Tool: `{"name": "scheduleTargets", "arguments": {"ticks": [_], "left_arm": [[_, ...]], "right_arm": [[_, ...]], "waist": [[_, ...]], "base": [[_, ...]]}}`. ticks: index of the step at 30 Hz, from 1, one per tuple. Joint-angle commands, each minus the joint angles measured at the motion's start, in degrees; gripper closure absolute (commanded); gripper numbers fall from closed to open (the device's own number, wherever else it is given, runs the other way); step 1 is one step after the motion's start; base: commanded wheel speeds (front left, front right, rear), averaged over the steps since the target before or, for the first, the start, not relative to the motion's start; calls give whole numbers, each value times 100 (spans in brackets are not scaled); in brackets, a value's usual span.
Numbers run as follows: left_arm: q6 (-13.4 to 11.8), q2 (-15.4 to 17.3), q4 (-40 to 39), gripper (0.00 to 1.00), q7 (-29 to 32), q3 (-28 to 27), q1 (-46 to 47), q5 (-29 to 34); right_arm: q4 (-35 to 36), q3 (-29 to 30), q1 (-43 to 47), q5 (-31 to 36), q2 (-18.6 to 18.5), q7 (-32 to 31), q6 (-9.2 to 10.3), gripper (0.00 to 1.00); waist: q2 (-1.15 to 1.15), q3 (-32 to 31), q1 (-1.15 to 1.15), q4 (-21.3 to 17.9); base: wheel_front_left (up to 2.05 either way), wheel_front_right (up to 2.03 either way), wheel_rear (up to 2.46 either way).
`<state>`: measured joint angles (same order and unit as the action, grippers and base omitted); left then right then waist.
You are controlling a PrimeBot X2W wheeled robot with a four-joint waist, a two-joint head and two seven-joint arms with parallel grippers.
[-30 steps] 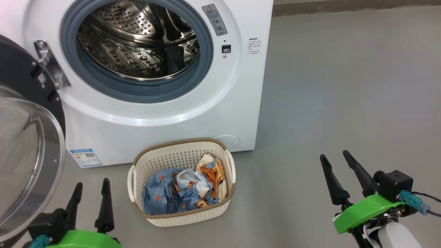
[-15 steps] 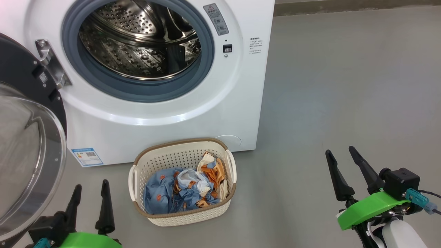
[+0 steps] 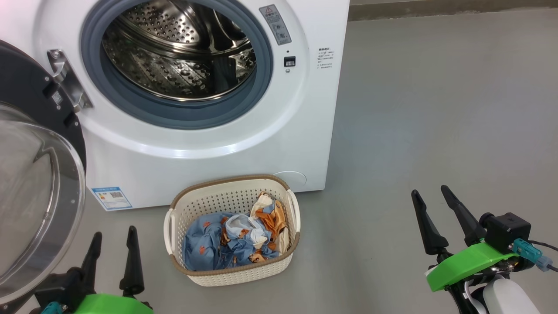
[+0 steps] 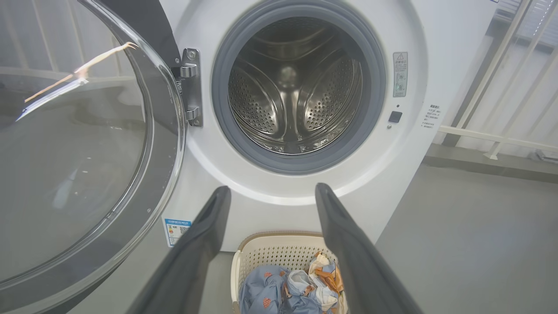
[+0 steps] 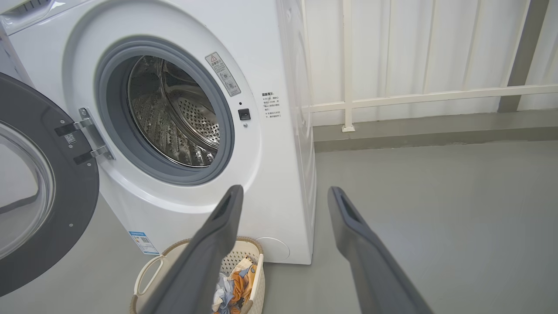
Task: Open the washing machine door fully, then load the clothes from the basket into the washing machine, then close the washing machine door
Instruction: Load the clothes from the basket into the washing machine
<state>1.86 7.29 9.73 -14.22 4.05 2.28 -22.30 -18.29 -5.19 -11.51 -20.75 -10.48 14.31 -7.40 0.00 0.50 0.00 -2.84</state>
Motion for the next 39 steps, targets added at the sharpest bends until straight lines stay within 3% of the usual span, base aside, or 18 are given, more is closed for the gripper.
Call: {"name": "scheduleTargets", "arguments": {"ticks": [1,13,39], "left_arm": [[40,74,-112,0,-77,-228,125,80],[121,32,-40,0,-77,-260,133,187],[170,-36,-69,0,-78,-342,168,247]], "right_arm": [[131,-144,-32,49,-15,69,-9,0],[122,-167,-9,31,7,69,-9,0],[137,-163,-12,16,30,69,-9,0]], "waist": [[0,-1,0,1],[0,-12,0,28],[0,20,0,33]], "base": [[0,0,0],[26,-26,0],[124,-124,0]]}}
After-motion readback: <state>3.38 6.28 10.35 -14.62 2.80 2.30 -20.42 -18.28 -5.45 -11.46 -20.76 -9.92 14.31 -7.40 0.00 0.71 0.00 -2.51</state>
